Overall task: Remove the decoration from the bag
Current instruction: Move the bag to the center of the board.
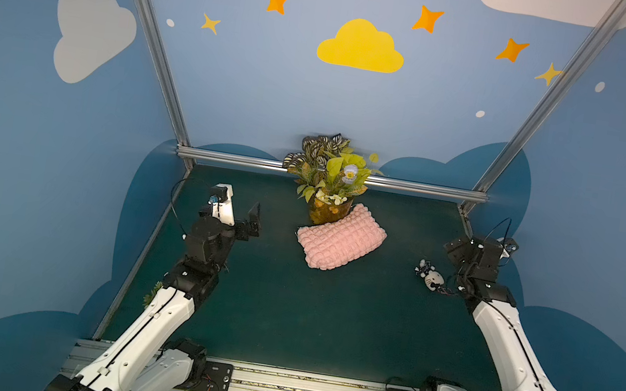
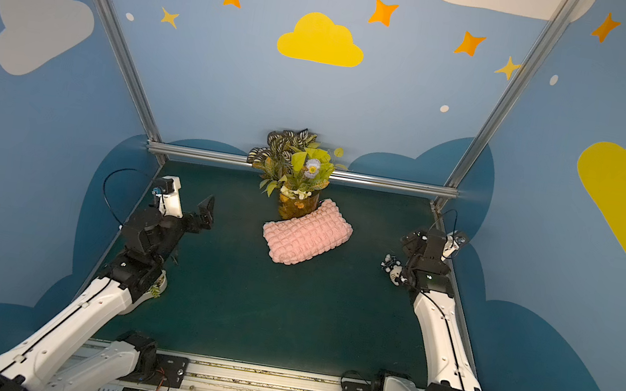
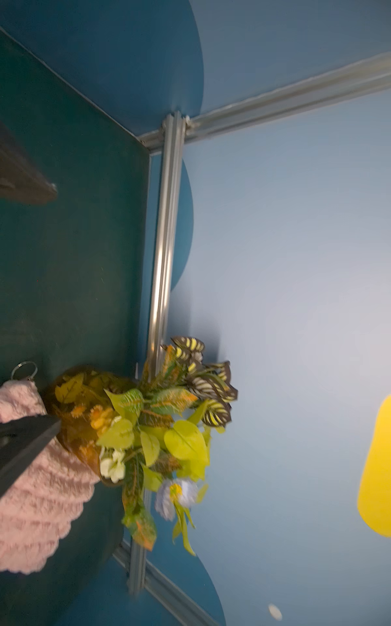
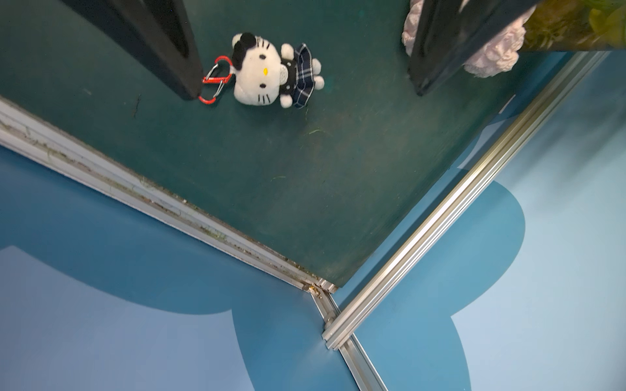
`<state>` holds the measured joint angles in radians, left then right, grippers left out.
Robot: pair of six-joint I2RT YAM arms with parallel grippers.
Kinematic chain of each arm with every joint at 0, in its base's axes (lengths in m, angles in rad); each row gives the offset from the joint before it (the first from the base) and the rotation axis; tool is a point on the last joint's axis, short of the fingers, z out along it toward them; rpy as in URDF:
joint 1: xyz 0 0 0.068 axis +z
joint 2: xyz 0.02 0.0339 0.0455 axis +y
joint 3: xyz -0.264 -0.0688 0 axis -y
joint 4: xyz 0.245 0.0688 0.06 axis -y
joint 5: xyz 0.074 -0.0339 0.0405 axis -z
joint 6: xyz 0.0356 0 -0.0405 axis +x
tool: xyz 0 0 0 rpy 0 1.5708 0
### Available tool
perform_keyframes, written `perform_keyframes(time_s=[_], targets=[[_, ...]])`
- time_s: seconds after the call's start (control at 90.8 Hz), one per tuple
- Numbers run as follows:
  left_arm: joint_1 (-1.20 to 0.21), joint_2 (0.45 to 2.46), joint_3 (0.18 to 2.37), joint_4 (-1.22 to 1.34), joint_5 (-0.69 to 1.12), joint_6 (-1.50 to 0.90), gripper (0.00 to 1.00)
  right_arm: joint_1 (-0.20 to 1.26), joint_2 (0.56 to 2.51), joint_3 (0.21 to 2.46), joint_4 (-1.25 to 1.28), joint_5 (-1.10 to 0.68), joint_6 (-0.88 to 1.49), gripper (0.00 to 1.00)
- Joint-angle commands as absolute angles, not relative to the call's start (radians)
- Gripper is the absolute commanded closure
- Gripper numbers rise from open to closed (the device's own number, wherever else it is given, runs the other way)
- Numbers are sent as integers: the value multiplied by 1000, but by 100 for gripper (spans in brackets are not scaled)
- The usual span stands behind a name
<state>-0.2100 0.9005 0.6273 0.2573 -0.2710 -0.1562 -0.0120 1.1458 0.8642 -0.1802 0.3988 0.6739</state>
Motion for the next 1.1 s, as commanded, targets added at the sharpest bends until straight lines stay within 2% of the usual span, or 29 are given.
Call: perform_keyframes(time_s=[0.0,0.275,0.385,0.65,0.793,0.958,1.09], targets=[[-159,885,567,354,-344,-139,0,-25,1152,831,-45,357,588,2],[-73,876,445,388,-332,-256,0,-39,1503,1117,-194,-137,623,2],[-67,885,433,400,-319,-260,0,-34,1653,1182,-125,-259,699,2],[-66,921,447,408,-257,-267,0,45,1982,1386,-43,-424,752,2],[-65,930,456,411,-228,-283,0,93,2105,1471,-21,-456,760,2],[-66,942,470,418,-189,-306,0,136,2182,1505,35,-507,799,2],[-66,957,483,422,-174,-318,0,162,2145,1405,116,-522,830,3]])
